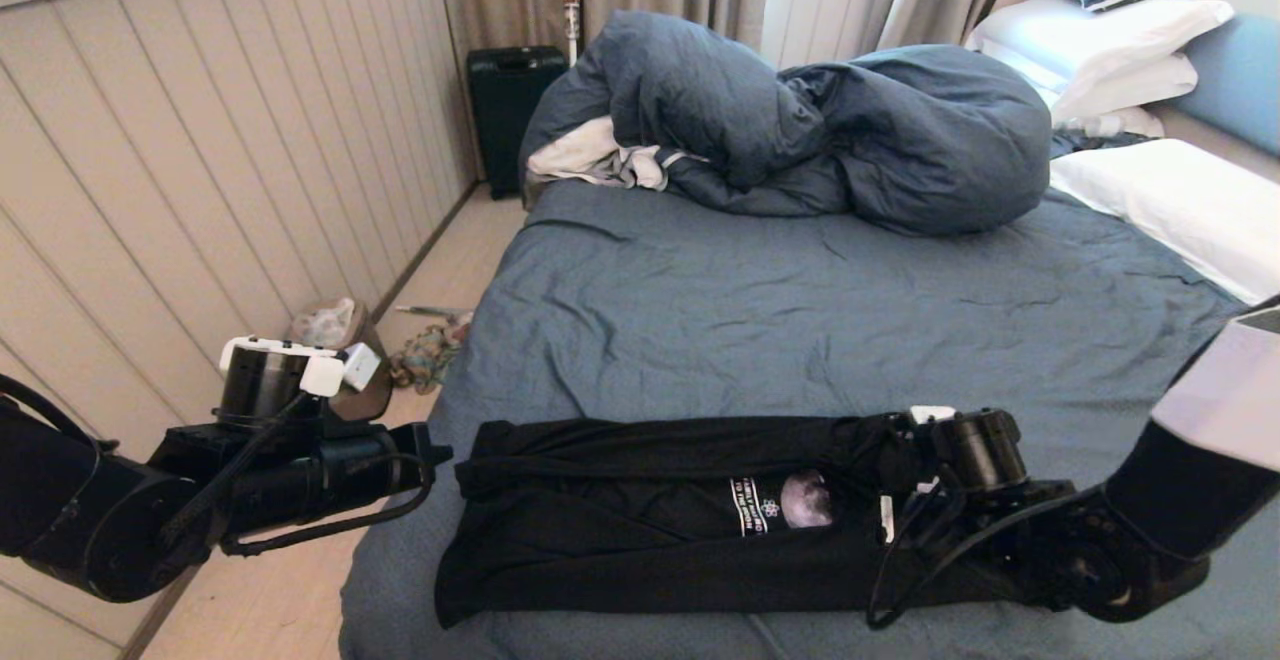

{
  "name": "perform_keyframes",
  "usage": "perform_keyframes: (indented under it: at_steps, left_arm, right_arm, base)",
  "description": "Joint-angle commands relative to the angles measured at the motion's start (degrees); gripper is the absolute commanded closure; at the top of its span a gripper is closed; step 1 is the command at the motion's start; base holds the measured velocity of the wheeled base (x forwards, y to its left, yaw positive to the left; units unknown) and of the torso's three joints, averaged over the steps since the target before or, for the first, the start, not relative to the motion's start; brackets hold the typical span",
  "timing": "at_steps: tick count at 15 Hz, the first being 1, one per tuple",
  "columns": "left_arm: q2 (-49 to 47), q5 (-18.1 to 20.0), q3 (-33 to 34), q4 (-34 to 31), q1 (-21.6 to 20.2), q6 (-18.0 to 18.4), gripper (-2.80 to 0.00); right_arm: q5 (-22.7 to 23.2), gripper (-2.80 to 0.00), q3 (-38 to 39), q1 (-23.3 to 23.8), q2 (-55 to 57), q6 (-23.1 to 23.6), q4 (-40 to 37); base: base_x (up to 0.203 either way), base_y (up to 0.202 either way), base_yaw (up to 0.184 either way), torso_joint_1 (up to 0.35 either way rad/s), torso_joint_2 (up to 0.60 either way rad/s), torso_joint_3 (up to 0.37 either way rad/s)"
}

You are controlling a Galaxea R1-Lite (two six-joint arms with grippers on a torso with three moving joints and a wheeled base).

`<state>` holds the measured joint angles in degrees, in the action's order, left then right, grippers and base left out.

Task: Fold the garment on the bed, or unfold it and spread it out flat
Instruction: Fold the black T-shirt

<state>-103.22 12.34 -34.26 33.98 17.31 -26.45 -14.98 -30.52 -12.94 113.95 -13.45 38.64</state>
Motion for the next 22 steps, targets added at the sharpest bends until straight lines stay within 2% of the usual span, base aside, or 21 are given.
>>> perform_keyframes:
  at_steps: [1,3,4,7,8,9,10,12,13,15,17,19,22]
  left_arm:
    - [-0.1,0.1,0.0,0.2,0.0,-0.2,0.00]
    - [-0.1,0.1,0.0,0.1,0.0,-0.2,0.00]
    - [0.1,0.0,-0.1,0.1,0.0,-0.2,0.00]
    - [3.4,0.0,-0.7,-1.9,-0.7,-0.2,0.00]
    - [4.3,0.3,-1.4,-4.3,-1.0,-0.1,0.00]
    - [5.1,0.6,-2.3,-7.7,-1.1,-0.2,0.00]
    - [5.7,0.8,-3.2,-10.1,-1.2,-0.2,0.00]
    - [5.5,0.8,-3.3,-10.2,-1.2,-0.2,0.00]
    - [5.1,0.8,-3.4,-10.2,-1.2,-0.3,0.00]
    - [4.7,0.8,-3.2,-10.2,-1.1,-0.2,0.00]
    - [4.3,0.7,-3.4,-10.2,-1.1,-0.3,0.00]
    - [3.0,0.3,-3.7,-10.1,-1.1,-0.3,0.00]
    - [2.8,0.3,-4.2,-10.1,-1.1,-0.6,0.00]
  right_arm:
    - [0.1,0.00,-1.3,3.7,-2.5,0.3,0.0]
    - [3.5,0.00,-3.6,9.9,-4.8,2.1,-1.6]
    - [8.5,0.00,-6.0,13.0,-6.7,2.5,-6.6]
    - [26.6,0.00,-19.3,21.0,-10.9,3.8,-35.9]
    - [31.2,0.00,-24.4,23.8,-11.2,5.6,-45.2]
    - [34.4,0.00,-28.2,27.4,-10.9,9.8,-52.4]
    - [36.1,0.00,-29.6,30.1,-9.7,15.1,-55.2]
    - [36.9,0.00,-30.7,32.8,-6.1,20.5,-55.7]
    - [36.3,-2.80,-31.4,33.4,-4.2,21.4,-54.2]
    - [32.1,-2.80,-29.9,33.4,-1.4,23.1,-46.7]
    - [29.3,-2.80,-28.4,33.2,-0.5,27.9,-38.5]
    - [28.9,-2.80,-29.4,32.1,1.1,28.5,-38.8]
    - [29.0,-2.80,-28.5,27.5,4.5,27.9,-39.0]
  base:
    - [0.000,0.000,0.000,0.000,0.00,0.000]
    - [0.000,0.000,0.000,0.000,0.00,0.000]
    - [0.000,0.000,0.000,0.000,0.00,0.000]
    - [0.000,0.000,0.000,0.000,0.00,0.000]
    - [0.000,0.000,0.000,0.000,0.00,0.000]
    - [0.000,0.000,0.000,0.000,0.00,0.000]
    - [0.000,0.000,0.000,0.000,0.00,0.000]
    - [0.000,0.000,0.000,0.000,0.00,0.000]
    - [0.000,0.000,0.000,0.000,0.00,0.000]
    - [0.000,0.000,0.000,0.000,0.00,0.000]
    - [0.000,0.000,0.000,0.000,0.00,0.000]
    - [0.000,0.000,0.000,0.000,0.00,0.000]
    - [0.000,0.000,0.000,0.000,0.00,0.000]
